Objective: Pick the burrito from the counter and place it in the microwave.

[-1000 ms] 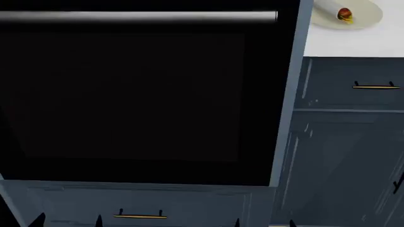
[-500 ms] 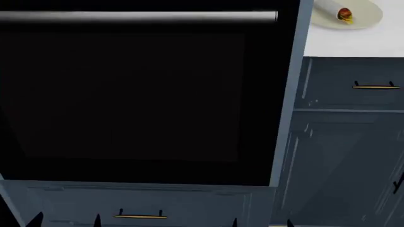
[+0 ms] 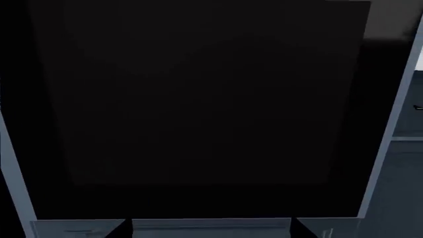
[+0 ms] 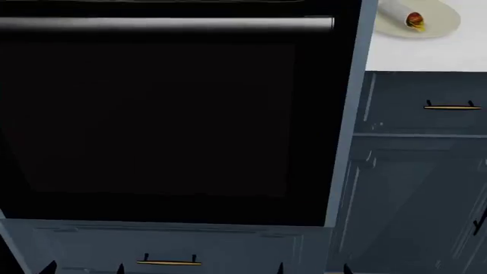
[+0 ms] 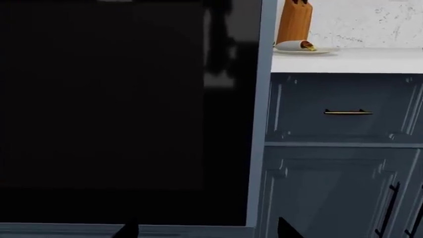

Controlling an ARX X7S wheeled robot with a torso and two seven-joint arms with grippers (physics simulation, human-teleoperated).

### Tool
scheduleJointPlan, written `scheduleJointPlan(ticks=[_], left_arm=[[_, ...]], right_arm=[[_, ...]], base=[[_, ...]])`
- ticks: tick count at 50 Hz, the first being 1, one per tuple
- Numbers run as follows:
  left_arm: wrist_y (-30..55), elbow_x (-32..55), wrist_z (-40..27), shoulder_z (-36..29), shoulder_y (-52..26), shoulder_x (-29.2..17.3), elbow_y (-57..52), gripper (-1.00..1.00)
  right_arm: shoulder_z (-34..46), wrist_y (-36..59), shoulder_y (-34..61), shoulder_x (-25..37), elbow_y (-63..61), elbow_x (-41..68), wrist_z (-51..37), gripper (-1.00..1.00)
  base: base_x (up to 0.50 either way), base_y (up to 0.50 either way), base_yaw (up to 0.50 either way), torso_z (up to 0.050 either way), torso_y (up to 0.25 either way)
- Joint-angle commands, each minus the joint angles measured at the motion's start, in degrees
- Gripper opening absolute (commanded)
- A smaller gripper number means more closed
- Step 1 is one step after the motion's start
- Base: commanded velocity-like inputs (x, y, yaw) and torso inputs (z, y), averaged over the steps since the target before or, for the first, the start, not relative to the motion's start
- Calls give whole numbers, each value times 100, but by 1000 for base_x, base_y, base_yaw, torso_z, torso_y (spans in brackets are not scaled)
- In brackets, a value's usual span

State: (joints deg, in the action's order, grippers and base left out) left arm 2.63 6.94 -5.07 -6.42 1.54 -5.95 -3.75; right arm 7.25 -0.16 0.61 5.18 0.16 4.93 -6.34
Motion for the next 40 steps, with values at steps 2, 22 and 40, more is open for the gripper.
scheduleJointPlan(ticks=[2,22,40], left_arm=[[45,77,141,5,122,-47,-298,100],[819,103,-144,143,-359,-369,-928,100],[2069,463,-301,318,-986,-603,-1922,100]], right_arm=[[19,24,-47,3,-127,-84,-46,100],[-86,244,137,421,-1383,-135,-273,100],[-929,1625,406,1138,-4385,-67,-536,100]], base=[[0,0,0,50,0],[0,0,0,50,0],[0,0,0,50,0]])
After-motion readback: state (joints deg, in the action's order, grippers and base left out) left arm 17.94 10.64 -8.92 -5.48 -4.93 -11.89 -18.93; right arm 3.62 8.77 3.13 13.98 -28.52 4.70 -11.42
